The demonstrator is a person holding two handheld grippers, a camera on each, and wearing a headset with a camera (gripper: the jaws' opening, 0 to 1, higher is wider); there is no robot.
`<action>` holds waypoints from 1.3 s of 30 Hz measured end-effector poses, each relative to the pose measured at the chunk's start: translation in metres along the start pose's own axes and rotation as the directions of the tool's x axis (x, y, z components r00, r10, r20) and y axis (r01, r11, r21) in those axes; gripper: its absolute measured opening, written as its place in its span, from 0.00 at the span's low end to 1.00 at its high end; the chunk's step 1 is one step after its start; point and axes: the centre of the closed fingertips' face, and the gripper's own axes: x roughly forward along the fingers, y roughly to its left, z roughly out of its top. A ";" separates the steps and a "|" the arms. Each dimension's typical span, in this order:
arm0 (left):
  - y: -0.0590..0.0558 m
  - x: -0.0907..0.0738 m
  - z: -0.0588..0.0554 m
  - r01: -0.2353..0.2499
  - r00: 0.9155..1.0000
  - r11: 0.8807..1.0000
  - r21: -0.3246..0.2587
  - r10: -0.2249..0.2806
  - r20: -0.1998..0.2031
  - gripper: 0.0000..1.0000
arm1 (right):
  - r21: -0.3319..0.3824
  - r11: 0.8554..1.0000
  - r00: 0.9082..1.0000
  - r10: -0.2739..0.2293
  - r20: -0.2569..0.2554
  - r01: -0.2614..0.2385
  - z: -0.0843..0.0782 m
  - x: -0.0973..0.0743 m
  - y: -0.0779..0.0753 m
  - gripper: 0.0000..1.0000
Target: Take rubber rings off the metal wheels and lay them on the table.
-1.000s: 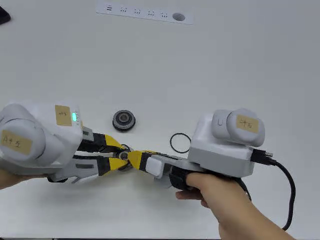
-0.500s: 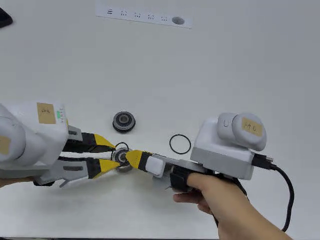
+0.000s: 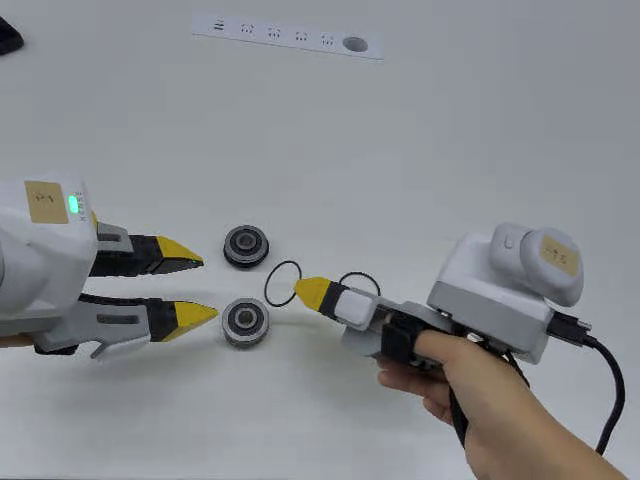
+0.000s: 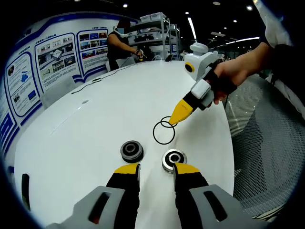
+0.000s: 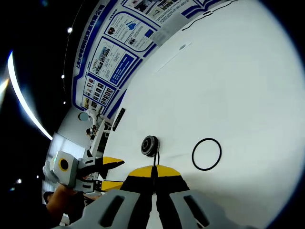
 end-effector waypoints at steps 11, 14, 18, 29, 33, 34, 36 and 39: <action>-0.002 0.000 0.010 0.001 0.999 1.000 -0.015 0.000 0.045 0.29 | 0.073 0.991 0.990 -0.120 0.075 0.115 0.017 -0.018 -0.043 0.02; -0.003 0.002 0.010 -0.003 0.999 1.000 -0.018 0.004 0.043 0.28 | 0.073 0.987 0.985 -0.151 0.082 0.146 0.019 -0.021 -0.049 0.02; -0.002 0.004 0.013 -0.002 0.999 1.000 -0.019 0.003 0.046 0.30 | 0.081 0.981 0.980 -0.184 0.082 0.177 0.018 -0.025 -0.056 0.02; 0.008 0.007 0.024 -0.011 0.997 0.999 -0.031 0.013 0.072 0.29 | 0.062 0.971 0.960 -0.237 0.150 0.231 0.028 -0.041 -0.069 0.06; 0.022 0.011 0.029 -0.033 0.996 0.998 -0.045 0.037 0.082 0.28 | 0.059 0.984 0.961 -0.179 0.210 0.170 0.041 -0.043 -0.062 0.06; 0.025 0.012 0.027 -0.038 0.996 0.998 -0.049 0.042 0.078 0.28 | 0.045 0.990 0.961 -0.141 0.236 0.134 0.045 -0.042 -0.057 0.06; 0.034 0.016 0.023 -0.052 0.996 0.997 -0.060 0.056 0.063 0.27 | 0.070 0.994 0.962 -0.101 0.253 0.086 0.045 -0.042 -0.047 0.06; 0.039 0.022 0.020 -0.049 0.997 0.997 -0.062 0.052 0.049 0.26 | 0.061 0.996 0.966 -0.076 0.246 0.063 0.044 -0.038 -0.042 0.06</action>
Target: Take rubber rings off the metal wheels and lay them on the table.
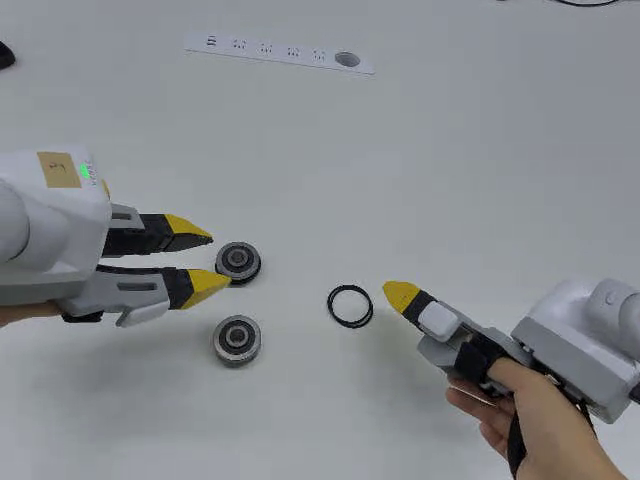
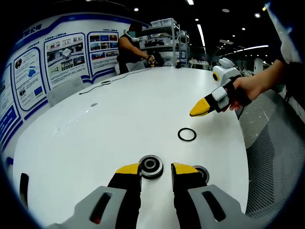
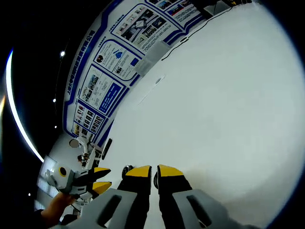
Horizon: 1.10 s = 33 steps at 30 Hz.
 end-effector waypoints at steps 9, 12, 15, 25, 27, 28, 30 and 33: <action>-0.002 0.021 -0.004 0.061 0.997 0.998 0.034 -0.060 -0.041 0.24 | -0.015 0.999 0.998 0.040 -0.055 -0.041 -0.011 0.006 0.013 0.06; 0.001 0.025 -0.004 0.061 0.997 0.997 0.038 -0.059 -0.047 0.23 | -0.035 0.999 0.997 0.037 -0.070 -0.040 -0.014 0.007 0.011 0.06; 0.003 0.028 -0.004 0.069 0.997 0.997 0.030 -0.068 -0.048 0.21 | -0.031 0.999 0.996 0.040 -0.076 -0.042 -0.016 0.006 0.011 0.06; 0.007 0.036 -0.008 0.084 0.994 0.996 0.022 -0.082 -0.069 0.17 | -0.009 0.999 0.997 0.052 -0.064 -0.053 -0.013 0.008 0.013 0.06; 0.007 0.036 -0.010 0.086 0.994 0.996 0.023 -0.084 -0.074 0.17 | -0.010 0.998 0.996 0.056 -0.063 -0.056 -0.013 0.009 0.014 0.06; 0.007 0.037 -0.011 0.089 0.993 0.996 0.021 -0.087 -0.077 0.16 | -0.010 0.998 0.996 0.056 -0.064 -0.057 -0.013 0.009 0.014 0.06; 0.006 0.038 -0.012 0.092 0.993 0.996 0.020 -0.090 -0.081 0.16 | -0.008 0.998 0.996 0.054 -0.067 -0.054 -0.013 0.010 0.014 0.06; 0.005 0.037 -0.011 0.095 0.993 0.995 0.020 -0.093 -0.075 0.16 | -0.006 0.998 0.996 0.056 -0.067 -0.056 -0.013 0.011 0.015 0.06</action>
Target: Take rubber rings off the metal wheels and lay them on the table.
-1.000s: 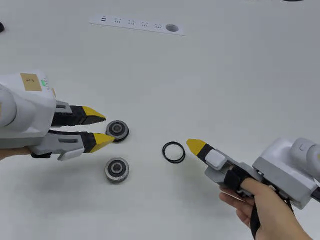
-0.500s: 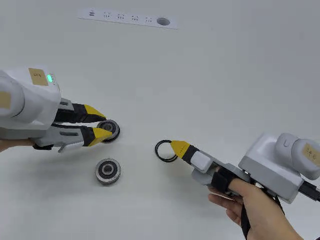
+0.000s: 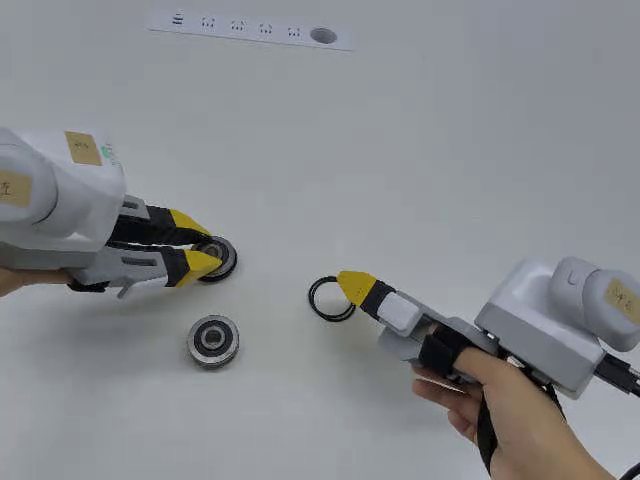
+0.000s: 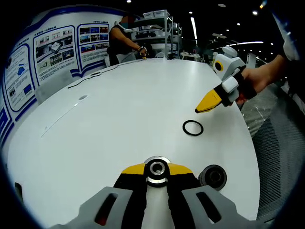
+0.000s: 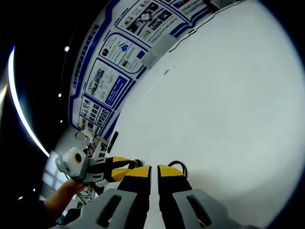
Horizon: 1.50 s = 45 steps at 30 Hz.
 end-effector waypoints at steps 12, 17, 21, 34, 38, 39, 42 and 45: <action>-0.001 0.000 0.000 0.014 1.000 0.997 0.077 -0.016 0.021 0.14 | 0.007 0.999 0.999 0.033 -0.009 -0.033 0.001 0.008 0.013 0.06; -0.001 0.000 0.000 0.030 0.999 0.993 0.110 -0.033 0.026 0.14 | 0.005 0.998 0.998 0.055 -0.019 -0.055 0.003 0.015 0.018 0.06; -0.001 0.000 0.001 0.033 0.999 0.990 0.136 -0.038 0.037 0.14 | 0.000 0.997 0.996 0.077 -0.038 -0.077 0.004 0.024 0.023 0.06; 0.000 0.000 0.001 0.032 0.996 0.989 0.147 -0.043 0.072 0.14 | -0.062 0.983 0.974 0.162 -0.162 -0.173 -0.016 0.062 0.045 0.14; 0.000 0.000 0.001 0.026 0.996 0.991 0.132 -0.037 0.085 0.14 | -0.092 0.975 0.959 0.179 -0.218 -0.203 -0.028 0.069 0.052 0.22; 0.000 0.000 0.001 0.022 0.995 0.991 0.130 -0.034 0.092 0.14 | -0.103 0.973 0.958 0.178 -0.223 -0.205 -0.030 0.072 0.052 0.24; -0.001 0.000 0.001 0.021 0.994 0.989 0.144 -0.036 0.099 0.14 | -0.113 0.972 0.954 0.175 -0.244 -0.208 -0.035 0.075 0.051 0.25; -0.001 0.001 0.002 0.018 0.995 0.988 0.157 -0.032 0.092 0.13 | -0.106 0.973 0.951 0.172 -0.259 -0.205 -0.037 0.079 0.049 0.27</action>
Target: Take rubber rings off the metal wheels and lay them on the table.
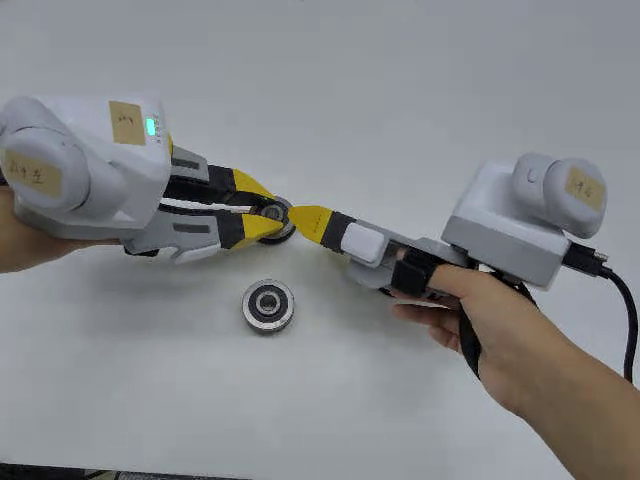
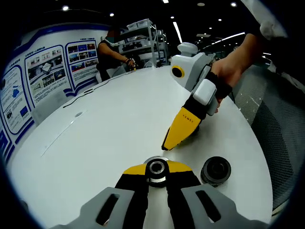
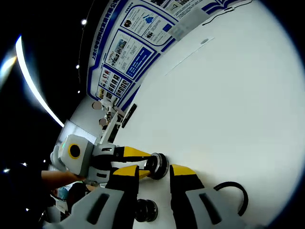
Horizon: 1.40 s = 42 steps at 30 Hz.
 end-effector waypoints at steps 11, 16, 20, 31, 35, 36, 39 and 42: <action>0.000 0.001 0.000 -0.002 1.000 1.000 -0.012 0.002 0.010 0.13 | 0.001 1.000 1.000 0.001 -0.024 -0.001 0.000 0.009 0.001 0.27; -0.001 0.001 0.000 -0.002 1.000 1.000 -0.015 0.003 0.009 0.13 | -0.002 1.000 0.999 0.003 -0.041 -0.003 -0.002 0.011 0.002 0.27; -0.001 0.001 0.001 -0.003 1.000 1.000 -0.012 0.003 0.009 0.13 | -0.004 1.000 0.999 0.009 -0.051 -0.009 -0.004 0.012 0.004 0.26; -0.002 0.001 0.001 -0.016 1.000 1.000 -0.024 0.016 0.010 0.13 | -0.021 1.000 0.999 0.006 -0.051 -0.007 -0.003 0.009 0.008 0.25; -0.002 0.000 0.001 -0.015 1.000 1.000 -0.023 0.015 0.012 0.13 | -0.025 1.000 0.999 0.002 -0.052 -0.004 -0.003 0.009 0.008 0.25; -0.002 0.001 0.001 -0.015 1.000 1.000 -0.023 0.015 0.012 0.13 | -0.027 1.000 0.999 0.003 -0.054 -0.005 -0.003 0.009 0.008 0.25; -0.001 0.001 0.001 -0.013 1.000 1.000 -0.022 0.013 0.008 0.13 | -0.010 1.000 0.997 0.014 -0.075 -0.015 -0.006 0.009 0.008 0.24; -0.001 0.001 0.001 -0.012 1.000 1.000 -0.023 0.012 0.008 0.13 | -0.030 1.000 0.997 0.007 -0.078 -0.010 -0.006 0.009 0.007 0.23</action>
